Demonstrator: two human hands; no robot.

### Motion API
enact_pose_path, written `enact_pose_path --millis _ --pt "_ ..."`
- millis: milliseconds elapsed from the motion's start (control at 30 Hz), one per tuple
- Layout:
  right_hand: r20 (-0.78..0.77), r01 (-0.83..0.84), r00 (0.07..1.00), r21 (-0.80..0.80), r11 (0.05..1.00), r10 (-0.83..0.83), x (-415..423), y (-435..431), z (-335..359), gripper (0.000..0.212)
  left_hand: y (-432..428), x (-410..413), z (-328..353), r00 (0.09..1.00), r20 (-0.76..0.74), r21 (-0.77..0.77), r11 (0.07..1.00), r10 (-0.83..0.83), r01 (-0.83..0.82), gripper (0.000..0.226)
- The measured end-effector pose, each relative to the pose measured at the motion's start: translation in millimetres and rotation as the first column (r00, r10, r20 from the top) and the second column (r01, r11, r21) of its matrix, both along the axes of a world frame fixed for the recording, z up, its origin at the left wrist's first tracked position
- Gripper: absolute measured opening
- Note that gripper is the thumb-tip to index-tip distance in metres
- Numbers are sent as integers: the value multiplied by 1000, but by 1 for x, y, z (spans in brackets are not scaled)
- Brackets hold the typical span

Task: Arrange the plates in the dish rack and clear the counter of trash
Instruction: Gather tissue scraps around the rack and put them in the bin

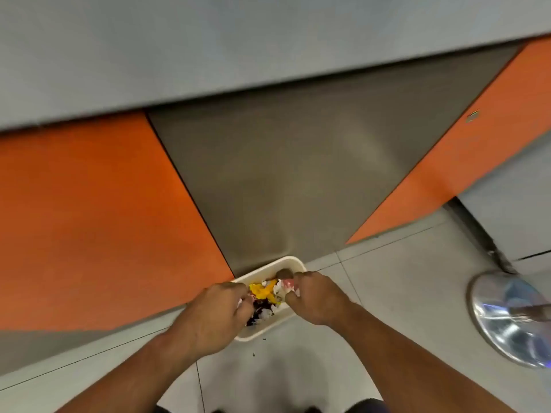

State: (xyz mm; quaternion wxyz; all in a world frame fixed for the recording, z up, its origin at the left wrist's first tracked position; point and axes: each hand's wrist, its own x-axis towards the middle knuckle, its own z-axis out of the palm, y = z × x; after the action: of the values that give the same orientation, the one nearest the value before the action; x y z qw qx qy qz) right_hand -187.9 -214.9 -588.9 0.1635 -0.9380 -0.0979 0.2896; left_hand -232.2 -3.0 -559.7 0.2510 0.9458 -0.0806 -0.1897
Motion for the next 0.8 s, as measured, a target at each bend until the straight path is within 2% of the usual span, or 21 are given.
enact_pose_path --millis 167,300,367,500,667,733,800 --pt "-42 -291 957 -127 948 288 30 39 -128 42 23 2 -99 998 0 0 998 67 -67 34" --pt "-59 -396 918 -188 899 392 39 50 -186 60 26 7 -159 994 42 -8 994 105 -105 30" --pt "-28 -386 922 -158 909 387 37 46 -192 59 22 9 -176 993 65 -5 995 100 -100 29" --pt "24 -307 951 -29 951 307 36 31 -170 42 2 19 -175 993 93 53 996 67 -72 31" --pt "127 -261 958 -3 965 259 40 13 -135 20 -21 42 -177 972 204 140 979 117 -147 32" --pt "181 -231 958 24 973 223 41 9 -130 18 -23 42 -204 994 73 136 987 76 -86 36" --pt "202 -203 960 34 979 193 41 6 -129 21 -22 35 -230 983 -181 130 991 -19 43 57"
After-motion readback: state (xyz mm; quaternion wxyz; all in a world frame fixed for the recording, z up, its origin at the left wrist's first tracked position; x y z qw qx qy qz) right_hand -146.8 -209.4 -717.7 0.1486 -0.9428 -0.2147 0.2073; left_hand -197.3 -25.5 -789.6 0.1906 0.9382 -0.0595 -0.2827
